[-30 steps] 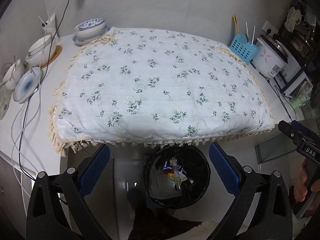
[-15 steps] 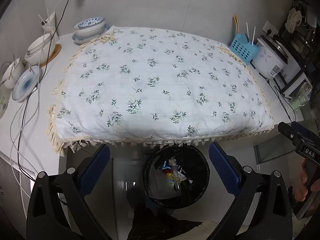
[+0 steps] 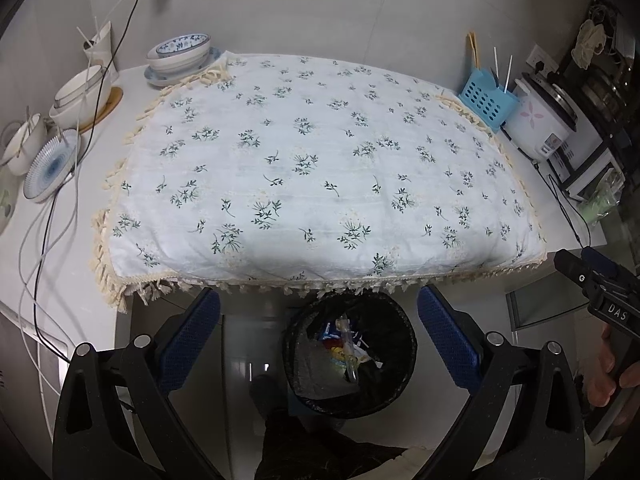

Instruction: Collect trash

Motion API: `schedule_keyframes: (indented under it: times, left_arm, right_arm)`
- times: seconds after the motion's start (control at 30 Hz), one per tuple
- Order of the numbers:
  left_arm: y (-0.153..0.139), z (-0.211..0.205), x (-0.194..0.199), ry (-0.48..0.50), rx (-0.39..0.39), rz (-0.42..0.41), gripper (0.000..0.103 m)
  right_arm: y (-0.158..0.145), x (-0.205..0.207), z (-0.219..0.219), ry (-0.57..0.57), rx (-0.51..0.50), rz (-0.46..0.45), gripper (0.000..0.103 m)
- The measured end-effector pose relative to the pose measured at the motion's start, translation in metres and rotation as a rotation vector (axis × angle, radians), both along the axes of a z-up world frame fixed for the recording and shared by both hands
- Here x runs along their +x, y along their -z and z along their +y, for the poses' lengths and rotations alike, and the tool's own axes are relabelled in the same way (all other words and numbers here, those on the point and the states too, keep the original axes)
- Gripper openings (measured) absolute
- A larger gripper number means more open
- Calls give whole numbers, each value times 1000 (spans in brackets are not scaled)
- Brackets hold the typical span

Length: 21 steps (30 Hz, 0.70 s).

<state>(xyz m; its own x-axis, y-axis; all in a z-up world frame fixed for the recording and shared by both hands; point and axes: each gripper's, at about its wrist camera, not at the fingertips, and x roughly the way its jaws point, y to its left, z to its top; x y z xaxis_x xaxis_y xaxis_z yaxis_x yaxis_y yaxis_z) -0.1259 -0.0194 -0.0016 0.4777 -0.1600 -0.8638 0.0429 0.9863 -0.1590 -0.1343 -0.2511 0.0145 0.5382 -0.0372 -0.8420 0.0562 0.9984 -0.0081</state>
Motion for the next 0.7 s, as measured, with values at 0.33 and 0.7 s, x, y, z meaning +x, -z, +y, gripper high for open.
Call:
schedule_keyframes:
  times: [0.33,0.7]
  left_arm:
    - [1,-1,2,3,11,1,97]
    - [-1,-5,4,-2,35,-11,97]
  right_arm:
    - [-3,1,0,-10,3,0,95]
    - [-2,2,2,-19,7,5,95]
